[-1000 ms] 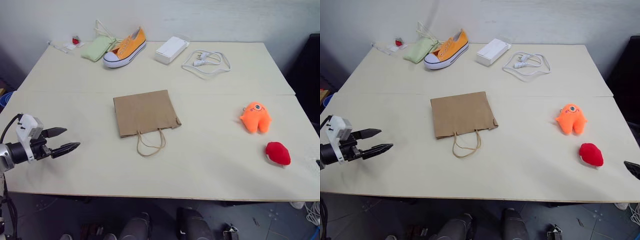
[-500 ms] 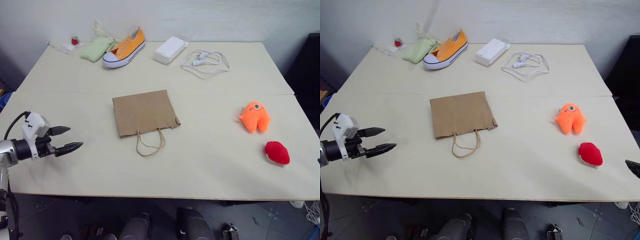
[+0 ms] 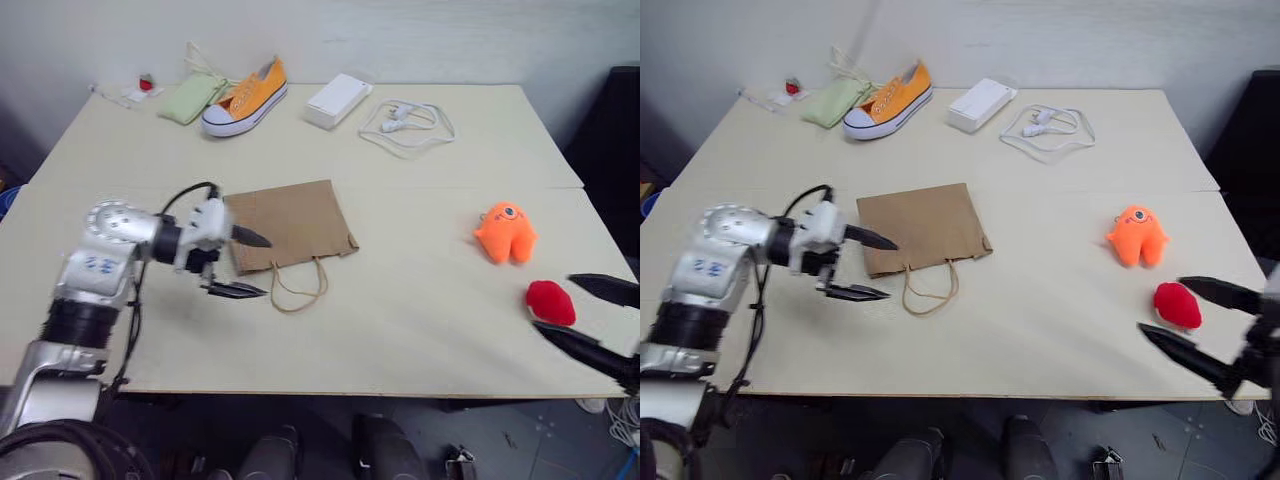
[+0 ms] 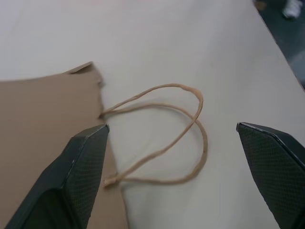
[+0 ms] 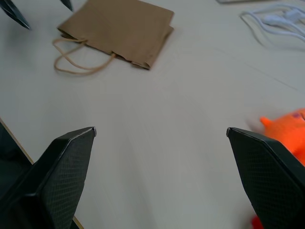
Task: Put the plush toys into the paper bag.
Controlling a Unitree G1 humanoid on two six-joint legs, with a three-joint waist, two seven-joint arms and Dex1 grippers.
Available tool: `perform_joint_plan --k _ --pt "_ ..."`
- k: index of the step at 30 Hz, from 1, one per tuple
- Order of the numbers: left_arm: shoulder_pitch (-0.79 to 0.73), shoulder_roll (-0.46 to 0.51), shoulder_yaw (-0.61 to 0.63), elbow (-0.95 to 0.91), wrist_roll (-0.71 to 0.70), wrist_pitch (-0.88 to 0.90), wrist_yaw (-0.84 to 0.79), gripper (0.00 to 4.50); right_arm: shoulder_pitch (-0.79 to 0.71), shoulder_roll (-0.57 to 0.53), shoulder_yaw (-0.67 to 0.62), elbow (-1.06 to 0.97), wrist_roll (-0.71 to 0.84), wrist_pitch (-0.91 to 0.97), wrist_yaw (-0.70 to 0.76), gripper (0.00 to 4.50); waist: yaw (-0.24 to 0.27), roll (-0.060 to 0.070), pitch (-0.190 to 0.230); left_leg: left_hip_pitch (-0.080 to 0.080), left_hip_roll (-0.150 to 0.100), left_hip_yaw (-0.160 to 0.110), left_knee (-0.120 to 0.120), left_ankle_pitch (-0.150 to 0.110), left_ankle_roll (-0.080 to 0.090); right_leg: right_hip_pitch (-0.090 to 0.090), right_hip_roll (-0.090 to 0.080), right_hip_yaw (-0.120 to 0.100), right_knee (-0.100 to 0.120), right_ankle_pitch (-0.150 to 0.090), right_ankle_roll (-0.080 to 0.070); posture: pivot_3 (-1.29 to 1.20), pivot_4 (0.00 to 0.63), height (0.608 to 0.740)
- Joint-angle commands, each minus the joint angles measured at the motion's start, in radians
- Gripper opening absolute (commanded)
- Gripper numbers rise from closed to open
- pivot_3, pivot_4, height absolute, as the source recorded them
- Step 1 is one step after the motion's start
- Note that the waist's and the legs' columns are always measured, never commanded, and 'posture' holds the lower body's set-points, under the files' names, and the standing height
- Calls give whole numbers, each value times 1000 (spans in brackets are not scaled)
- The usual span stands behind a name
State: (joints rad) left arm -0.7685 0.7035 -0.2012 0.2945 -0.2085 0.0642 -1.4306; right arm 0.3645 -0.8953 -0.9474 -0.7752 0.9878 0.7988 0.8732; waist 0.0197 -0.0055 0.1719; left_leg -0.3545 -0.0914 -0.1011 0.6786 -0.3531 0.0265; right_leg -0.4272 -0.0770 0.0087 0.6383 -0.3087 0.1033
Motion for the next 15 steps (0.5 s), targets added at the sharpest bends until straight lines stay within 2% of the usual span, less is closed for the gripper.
perform_joint_plan --k 1,3,6,10,15 --pt "-36 -21 -45 75 56 -144 -54 4498 -86 -8 100 -72 76 -11 -123 4484 0 0 0 0 0 0 0 0 0 0 0 0 0 0 0 0 150 740" --pt "-74 -62 -74 142 81 -204 -73 4498 -176 10 188 -73 93 -22 -220 4484 2 0 0 0 0 0 1 0 0 -1 0 0 1 0 0 0 150 740" --pt "-134 -116 -105 248 110 -289 -116 3898 -266 35 295 -78 88 -33 -318 4500 12 -2 1 -2 -1 -1 4 0 0 -1 -1 -1 2 0 0 0 150 740" --pt "-180 -167 -134 336 143 -364 -114 2695 -288 50 381 -105 72 -46 -361 4500 19 -2 1 -4 -1 -2 5 0 1 -1 -1 -2 1 0 1 0 150 740" --pt "-196 -200 -116 407 129 -456 -118 1052 -287 39 415 -116 70 -55 -379 4500 16 -3 1 -6 -1 -2 5 -1 2 -3 -1 -2 4 1 1 0 150 740"
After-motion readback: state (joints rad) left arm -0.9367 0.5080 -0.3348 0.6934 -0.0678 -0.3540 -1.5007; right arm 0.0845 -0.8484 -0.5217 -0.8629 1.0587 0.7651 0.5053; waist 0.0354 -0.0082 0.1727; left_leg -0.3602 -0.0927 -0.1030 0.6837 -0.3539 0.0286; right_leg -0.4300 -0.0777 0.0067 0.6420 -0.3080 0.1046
